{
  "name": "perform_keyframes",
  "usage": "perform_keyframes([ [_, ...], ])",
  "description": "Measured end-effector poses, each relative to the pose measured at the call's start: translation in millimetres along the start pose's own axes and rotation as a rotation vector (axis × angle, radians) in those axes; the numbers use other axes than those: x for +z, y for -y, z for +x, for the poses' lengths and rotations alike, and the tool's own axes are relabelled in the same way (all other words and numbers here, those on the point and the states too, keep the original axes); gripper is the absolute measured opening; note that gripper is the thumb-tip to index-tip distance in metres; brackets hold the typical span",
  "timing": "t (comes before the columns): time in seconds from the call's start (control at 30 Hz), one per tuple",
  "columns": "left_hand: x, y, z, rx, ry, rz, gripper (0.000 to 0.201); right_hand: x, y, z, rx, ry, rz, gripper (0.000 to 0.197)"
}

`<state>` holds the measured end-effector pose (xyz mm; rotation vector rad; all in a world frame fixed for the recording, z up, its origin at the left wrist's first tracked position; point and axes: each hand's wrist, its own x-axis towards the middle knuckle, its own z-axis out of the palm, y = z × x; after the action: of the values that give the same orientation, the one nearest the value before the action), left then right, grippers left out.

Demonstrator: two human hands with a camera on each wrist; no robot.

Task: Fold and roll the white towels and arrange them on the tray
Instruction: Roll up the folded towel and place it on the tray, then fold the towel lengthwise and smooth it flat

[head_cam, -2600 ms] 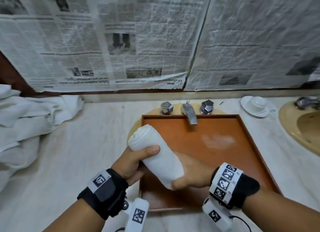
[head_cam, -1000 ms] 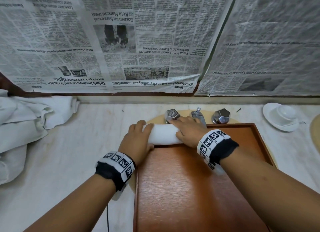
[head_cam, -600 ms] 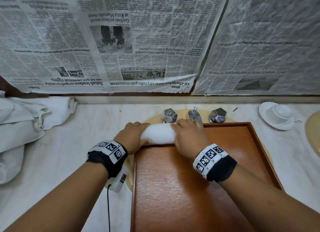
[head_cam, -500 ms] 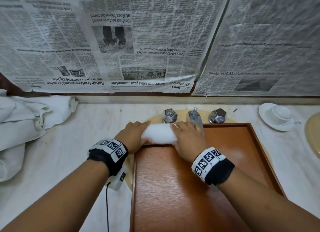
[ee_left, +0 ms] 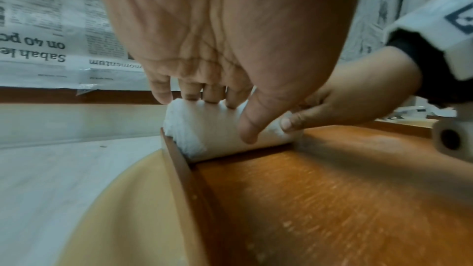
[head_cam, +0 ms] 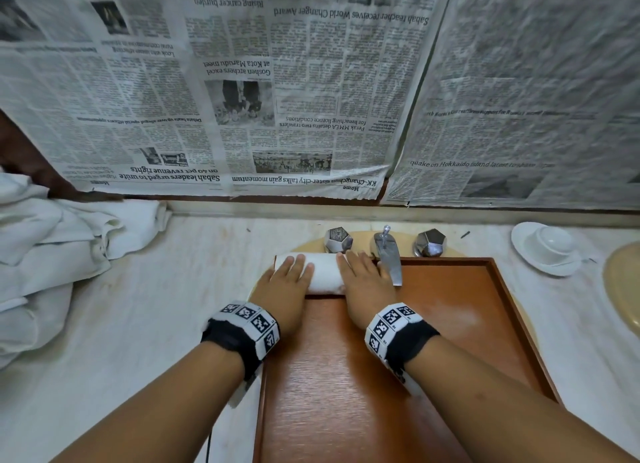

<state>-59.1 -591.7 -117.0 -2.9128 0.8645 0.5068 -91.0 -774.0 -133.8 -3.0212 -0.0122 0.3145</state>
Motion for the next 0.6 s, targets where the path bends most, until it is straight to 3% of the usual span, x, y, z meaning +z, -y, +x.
perform_keyframes([
  [0.17,-4,10,-3,0.035,0.031,-0.080,0.073,3,1,-9,0.016,0.020,-0.014,0.080],
  [0.33,1,13,-17,0.074,-0.162,-0.159,0.067,-7,6,-29,0.017,-0.093,-0.006,0.088],
  [0.5,11,19,-40,0.033,-0.244,-0.301,0.064,-18,25,-47,-0.023,-0.133,0.050,0.080],
  [0.6,21,38,-70,0.004,-0.357,-0.477,0.050,-29,52,-56,-0.117,-0.107,0.133,0.057],
])
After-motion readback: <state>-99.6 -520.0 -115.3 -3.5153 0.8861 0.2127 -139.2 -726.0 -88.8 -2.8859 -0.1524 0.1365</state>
